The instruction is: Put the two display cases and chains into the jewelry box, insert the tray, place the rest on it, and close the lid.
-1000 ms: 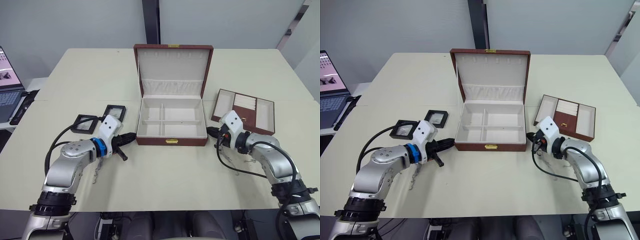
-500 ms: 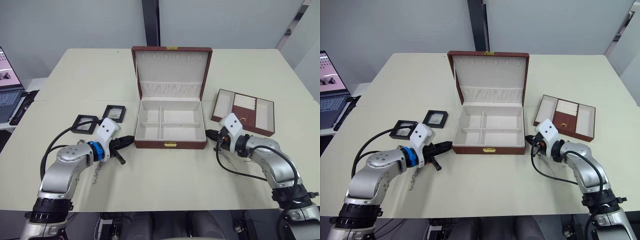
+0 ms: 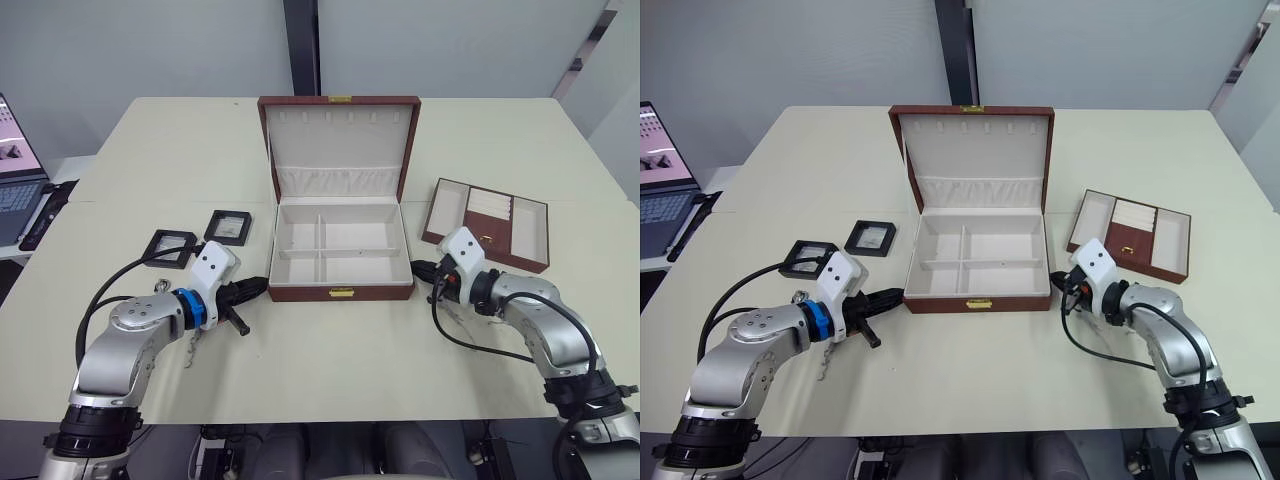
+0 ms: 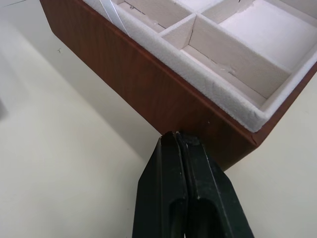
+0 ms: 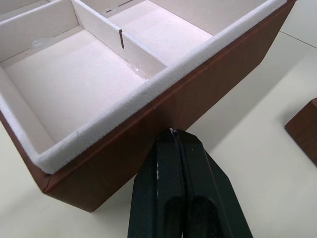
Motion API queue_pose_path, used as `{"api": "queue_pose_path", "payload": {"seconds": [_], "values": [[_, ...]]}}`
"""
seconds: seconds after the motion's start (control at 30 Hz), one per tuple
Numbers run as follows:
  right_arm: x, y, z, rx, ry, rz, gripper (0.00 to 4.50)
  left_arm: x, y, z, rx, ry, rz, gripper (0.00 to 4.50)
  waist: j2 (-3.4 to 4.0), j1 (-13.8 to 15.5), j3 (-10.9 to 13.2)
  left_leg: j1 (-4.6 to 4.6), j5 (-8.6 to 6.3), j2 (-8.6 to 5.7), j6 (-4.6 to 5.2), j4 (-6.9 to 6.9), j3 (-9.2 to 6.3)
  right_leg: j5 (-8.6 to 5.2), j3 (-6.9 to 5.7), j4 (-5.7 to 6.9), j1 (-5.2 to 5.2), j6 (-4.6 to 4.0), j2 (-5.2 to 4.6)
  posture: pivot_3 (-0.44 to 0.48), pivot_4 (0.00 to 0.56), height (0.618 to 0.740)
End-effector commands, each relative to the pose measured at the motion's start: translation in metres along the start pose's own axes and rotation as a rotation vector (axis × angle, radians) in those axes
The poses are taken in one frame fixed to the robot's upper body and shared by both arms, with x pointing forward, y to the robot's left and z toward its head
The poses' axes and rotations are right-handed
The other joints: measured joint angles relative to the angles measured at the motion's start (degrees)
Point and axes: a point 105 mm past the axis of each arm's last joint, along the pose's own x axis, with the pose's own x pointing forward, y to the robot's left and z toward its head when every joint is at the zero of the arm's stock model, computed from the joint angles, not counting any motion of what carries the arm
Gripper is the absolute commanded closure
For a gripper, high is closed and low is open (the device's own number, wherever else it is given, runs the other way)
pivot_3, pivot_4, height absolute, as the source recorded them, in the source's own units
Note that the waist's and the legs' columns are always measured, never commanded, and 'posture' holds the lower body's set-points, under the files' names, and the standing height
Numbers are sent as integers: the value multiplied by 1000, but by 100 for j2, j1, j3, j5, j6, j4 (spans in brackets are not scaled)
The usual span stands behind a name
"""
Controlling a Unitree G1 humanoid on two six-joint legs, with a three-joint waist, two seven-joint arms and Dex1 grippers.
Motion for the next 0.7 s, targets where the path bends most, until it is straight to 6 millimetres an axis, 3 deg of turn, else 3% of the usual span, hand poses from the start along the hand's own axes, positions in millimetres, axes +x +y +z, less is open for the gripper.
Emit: {"api": "queue_pose_path", "payload": {"seconds": [0.03,0.7], "values": [[2,21,16,-26,-67,95,4493,4,-14,6,22,-23,-75,4500,0,2,0,0,0,0,0,0,0,0,0,0,0,0,0,0,150,740],[-6,-3,12,-27,-59,7,4493,-5,2,5,31,-17,-8,4500,0,8,0,0,0,-1,0,0,0,0,-1,0,0,0,0,0,150,740]]}}
